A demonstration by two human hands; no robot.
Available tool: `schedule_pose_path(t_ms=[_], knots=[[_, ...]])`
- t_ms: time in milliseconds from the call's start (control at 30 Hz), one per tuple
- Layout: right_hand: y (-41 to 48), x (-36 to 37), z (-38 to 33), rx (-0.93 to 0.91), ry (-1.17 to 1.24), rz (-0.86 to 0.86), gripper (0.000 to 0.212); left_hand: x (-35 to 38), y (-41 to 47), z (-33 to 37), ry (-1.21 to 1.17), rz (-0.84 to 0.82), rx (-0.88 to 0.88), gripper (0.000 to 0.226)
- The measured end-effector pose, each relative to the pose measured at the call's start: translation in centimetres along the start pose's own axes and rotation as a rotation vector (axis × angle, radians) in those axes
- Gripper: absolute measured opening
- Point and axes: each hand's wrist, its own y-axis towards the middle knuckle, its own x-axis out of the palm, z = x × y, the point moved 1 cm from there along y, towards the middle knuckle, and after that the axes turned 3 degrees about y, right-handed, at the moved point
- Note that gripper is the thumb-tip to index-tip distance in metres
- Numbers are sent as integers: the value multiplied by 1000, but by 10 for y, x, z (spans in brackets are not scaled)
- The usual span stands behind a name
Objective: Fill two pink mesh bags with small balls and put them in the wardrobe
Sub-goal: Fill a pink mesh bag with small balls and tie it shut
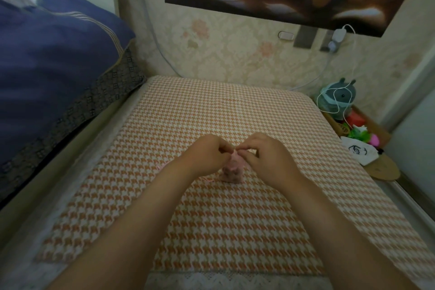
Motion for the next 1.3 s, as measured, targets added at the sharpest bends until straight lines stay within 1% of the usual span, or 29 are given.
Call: schedule_pose_path(t_ms=[67, 133, 333, 433, 533, 667, 767, 833, 933, 1033, 1167, 1300], knots=[[1, -5, 6, 40, 32, 56, 14, 0, 1, -1, 16, 1, -11, 24], [1, -9, 16, 110, 4, 66, 14, 1, 0, 1, 41, 10, -8, 23], [-5, -3, 40, 333, -101, -75, 18, 6, 2, 3, 61, 55, -6, 23], [-6, 4, 45, 360, -138, -120, 20, 8, 5, 0, 30, 47, -6, 23], [-6, 12, 48, 372, -145, -140, 21, 7, 6, -4, 6, 42, -9, 18], [-6, 23, 49, 356, -177, -140, 20, 6, 8, -6, 16, 43, -15, 14], [-7, 23, 51, 365, -145, -112, 16, 6, 8, -6, 36, 49, 1, 14], [-6, 20, 50, 363, -81, -75, 14, 7, 9, -7, 48, 49, 3, 14], [0, 8, 39, 334, 61, 32, 13, 8, 9, -5, 46, 40, 5, 16], [7, -6, 19, 247, 227, 112, 12, 8, 9, -4, 42, 44, 18, 18], [6, -13, -3, 143, 290, 73, 11, 6, 7, -3, 35, 54, 36, 20], [3, -10, -9, 85, 186, 25, 8, 5, 5, -2, -1, 53, 48, 22]])
